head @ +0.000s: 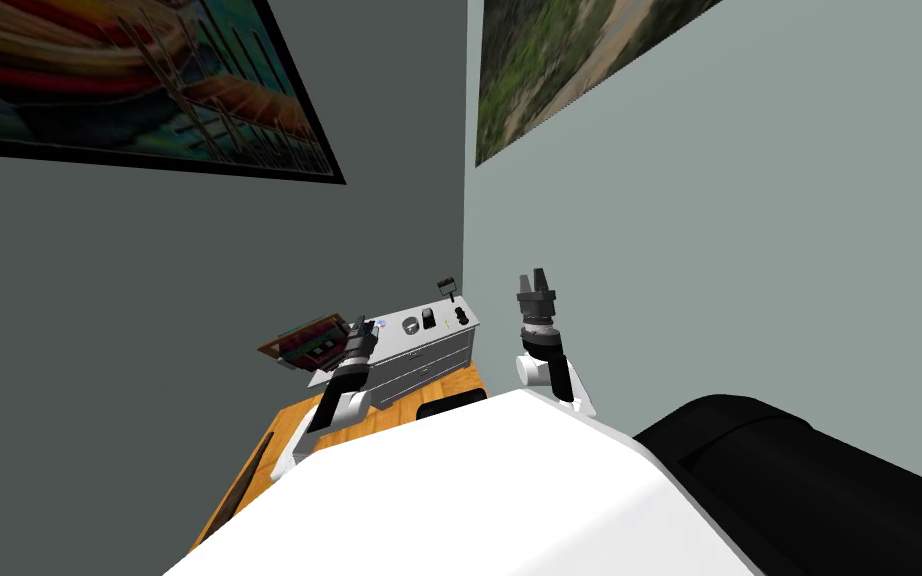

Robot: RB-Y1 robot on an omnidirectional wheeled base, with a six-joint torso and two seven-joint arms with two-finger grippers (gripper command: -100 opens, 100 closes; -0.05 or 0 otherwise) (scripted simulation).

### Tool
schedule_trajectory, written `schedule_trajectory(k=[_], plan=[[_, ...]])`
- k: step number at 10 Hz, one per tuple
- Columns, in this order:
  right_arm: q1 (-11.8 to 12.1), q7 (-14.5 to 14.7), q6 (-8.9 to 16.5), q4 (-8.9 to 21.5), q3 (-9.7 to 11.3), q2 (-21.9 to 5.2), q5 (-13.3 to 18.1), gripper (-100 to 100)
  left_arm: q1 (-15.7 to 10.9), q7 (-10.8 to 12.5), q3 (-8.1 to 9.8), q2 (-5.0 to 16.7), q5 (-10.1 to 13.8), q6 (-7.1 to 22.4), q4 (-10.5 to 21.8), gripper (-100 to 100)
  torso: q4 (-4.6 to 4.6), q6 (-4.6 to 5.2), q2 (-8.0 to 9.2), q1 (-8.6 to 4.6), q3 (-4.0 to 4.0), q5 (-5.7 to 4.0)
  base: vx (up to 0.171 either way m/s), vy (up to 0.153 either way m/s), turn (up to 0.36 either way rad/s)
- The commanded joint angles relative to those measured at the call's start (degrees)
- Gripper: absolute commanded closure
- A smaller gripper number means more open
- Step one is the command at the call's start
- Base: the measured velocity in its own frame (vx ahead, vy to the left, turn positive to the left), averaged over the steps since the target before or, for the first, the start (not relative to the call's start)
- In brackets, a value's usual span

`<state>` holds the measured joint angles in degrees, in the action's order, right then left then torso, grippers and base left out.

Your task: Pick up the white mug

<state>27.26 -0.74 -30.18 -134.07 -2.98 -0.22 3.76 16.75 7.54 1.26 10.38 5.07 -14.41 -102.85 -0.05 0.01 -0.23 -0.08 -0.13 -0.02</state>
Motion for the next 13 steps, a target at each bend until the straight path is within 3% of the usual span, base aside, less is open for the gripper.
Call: schedule_trajectory(k=[1, 6, 11, 13], plan=[[0.0, 0.0, 0.0, 0.0, 0.0, 0.0, 0.0, 0, -0.39, 0.2, 0.11, 0.51, 0.24, 0.52, 2.07, -100, 0.0, 0.0, 0.0, 0.0, 0.0, 0.0, 0.036, -0.014, 0.012], [0.0, 0.0, 0.0, 0.0, 0.0, 0.0, 0.0, 0, -1.94, -0.2, -0.5, 0.31, 0.39, 2.78, 8.12, -100, 0.02, -0.01, 0.08, 0.05, 0.04, 0.01, 0.032, -0.012, 0.024], [0.0, 0.0, 0.0, 0.0, 0.0, 0.0, 0.0, 0, -4.17, -1.14, -1.73, -1.22, 0.71, 6.45, 16.9, -100, -0.02, -0.01, -0.08, 0.06, -0.05, 0.01, 0.062, -0.007, 0.026], [0.0, 0.0, 0.0, 0.0, 0.0, 0.0, 0.0, 0, -4.55, -1.34, -1.98, -1.8, 0.78, 7.11, 18.4, -100, 0.0, 0.0, 0.02, 0.07, 0.0, 0.01, 0.036, -0.005, 0.008]])
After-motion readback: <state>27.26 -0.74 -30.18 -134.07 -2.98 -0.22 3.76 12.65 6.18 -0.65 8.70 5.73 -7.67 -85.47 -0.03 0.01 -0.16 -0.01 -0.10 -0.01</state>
